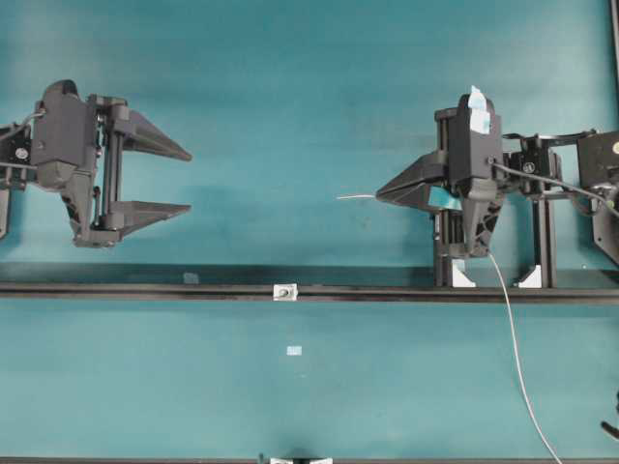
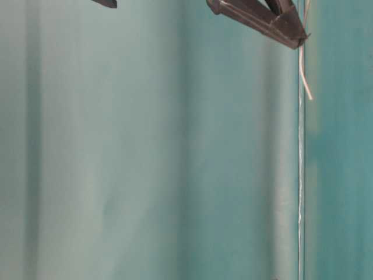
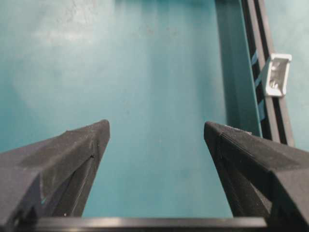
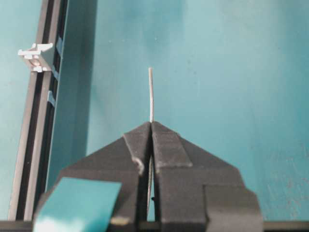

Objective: Insert the wire through the hole in the metal fitting marked with a red label. (retake)
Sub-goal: 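Lift the wire with the right gripper and swing it toward the bracket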

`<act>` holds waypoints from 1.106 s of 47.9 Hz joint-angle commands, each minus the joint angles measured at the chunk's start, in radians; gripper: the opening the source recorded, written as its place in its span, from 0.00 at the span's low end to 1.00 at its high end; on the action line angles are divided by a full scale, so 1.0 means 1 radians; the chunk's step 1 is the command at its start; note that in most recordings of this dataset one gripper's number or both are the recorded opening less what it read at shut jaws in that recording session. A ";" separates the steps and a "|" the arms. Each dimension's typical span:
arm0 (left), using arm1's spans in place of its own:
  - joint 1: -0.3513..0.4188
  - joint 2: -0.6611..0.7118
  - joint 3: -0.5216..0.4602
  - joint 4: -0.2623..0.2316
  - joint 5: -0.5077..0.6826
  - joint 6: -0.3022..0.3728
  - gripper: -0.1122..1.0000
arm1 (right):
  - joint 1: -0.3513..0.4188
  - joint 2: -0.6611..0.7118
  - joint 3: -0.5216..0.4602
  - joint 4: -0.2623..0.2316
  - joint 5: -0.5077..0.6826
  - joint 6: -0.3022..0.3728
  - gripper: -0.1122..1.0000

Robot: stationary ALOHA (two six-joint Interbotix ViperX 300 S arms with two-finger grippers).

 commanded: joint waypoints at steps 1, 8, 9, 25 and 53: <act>0.003 -0.015 -0.014 -0.005 -0.009 -0.003 0.65 | -0.002 -0.015 -0.011 -0.003 -0.006 0.002 0.12; -0.011 -0.008 -0.017 -0.008 -0.009 -0.005 0.65 | -0.002 -0.015 -0.003 0.000 -0.011 0.003 0.12; -0.012 -0.006 -0.018 -0.008 -0.012 -0.005 0.65 | -0.002 -0.015 -0.002 0.000 -0.012 0.003 0.12; -0.067 0.058 0.063 -0.020 -0.310 -0.005 0.65 | 0.029 0.008 0.049 0.009 -0.156 0.038 0.12; -0.173 0.368 0.025 -0.021 -0.672 -0.002 0.65 | 0.141 0.144 0.087 0.097 -0.400 0.038 0.12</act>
